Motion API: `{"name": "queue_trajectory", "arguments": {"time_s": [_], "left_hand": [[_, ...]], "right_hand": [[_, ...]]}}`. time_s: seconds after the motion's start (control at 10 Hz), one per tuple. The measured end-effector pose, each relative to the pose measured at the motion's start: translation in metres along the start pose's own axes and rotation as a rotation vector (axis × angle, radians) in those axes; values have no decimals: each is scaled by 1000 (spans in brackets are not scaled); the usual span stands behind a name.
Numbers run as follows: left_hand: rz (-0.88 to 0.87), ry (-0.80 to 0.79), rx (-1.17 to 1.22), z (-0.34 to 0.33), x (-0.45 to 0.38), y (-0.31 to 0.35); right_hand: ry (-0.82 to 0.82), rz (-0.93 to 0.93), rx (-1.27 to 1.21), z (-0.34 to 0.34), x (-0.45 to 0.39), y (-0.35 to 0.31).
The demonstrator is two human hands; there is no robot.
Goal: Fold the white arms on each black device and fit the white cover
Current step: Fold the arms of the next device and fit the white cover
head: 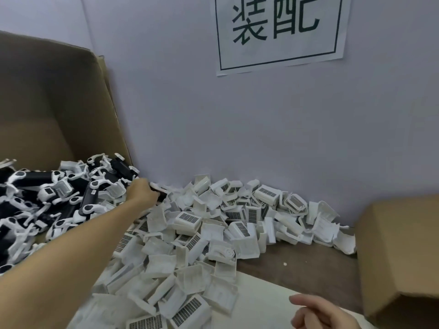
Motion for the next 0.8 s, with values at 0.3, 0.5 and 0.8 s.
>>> {"name": "queue_trajectory", "arguments": {"time_s": [0.3,0.5,0.8], "left_hand": [[-706,295,35,94,76,144],[-889,290,265,64,206,212],[-942,293,498,-26,317,258]], "right_hand": [[-743,-209,594,61,-59,44],[-796,-222,525,62,-53,31],[-757,-569,333,69,-51,37]]}}
Point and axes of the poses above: each hand's wrist, its own x-axis away from the middle knuckle, its own z-axis out of the back of the hand, y = z × x, the point moved 7 cm from there along -x, towards the middle knuckle, and after that the axes turned 15 degrees about -z, right-handed, at the moved point
